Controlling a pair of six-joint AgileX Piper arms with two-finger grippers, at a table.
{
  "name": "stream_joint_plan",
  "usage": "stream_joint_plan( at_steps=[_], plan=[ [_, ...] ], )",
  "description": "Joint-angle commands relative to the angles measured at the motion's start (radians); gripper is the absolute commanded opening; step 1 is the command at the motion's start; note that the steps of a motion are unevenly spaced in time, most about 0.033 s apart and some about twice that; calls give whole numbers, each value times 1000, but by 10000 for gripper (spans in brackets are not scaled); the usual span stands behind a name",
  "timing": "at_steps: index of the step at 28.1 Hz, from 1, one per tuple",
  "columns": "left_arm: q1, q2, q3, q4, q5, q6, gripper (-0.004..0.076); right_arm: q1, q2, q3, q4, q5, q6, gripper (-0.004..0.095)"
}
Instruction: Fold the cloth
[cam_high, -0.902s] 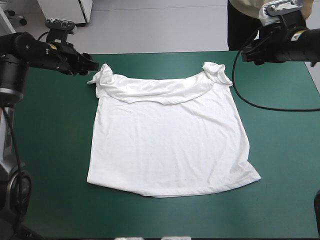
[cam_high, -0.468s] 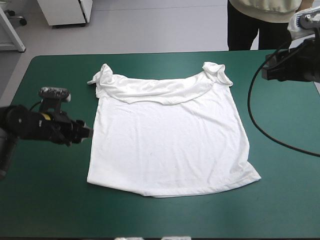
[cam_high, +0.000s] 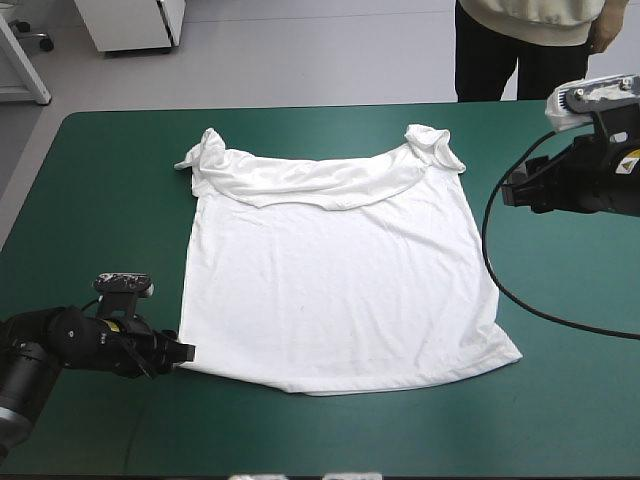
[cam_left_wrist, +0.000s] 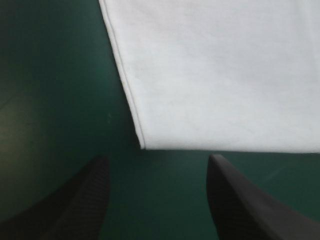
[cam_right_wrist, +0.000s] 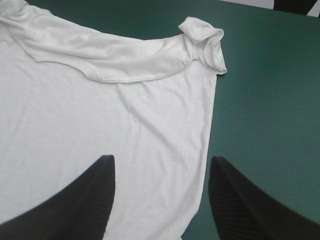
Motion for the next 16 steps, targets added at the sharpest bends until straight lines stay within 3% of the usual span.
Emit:
stream_joint_plan(
  at_steps=[1,11,16],
  plan=[
    [0,11,29,-18,-94,8,417,-7,-28,23,19,-19,-9,517],
    [0,240,77,-51,-251,93,417,-7,-28,84,19,-41,-9,509],
    [-20,362,77,-74,-220,137,415,-7,-28,84,9,-24,-9,509]
  ],
)
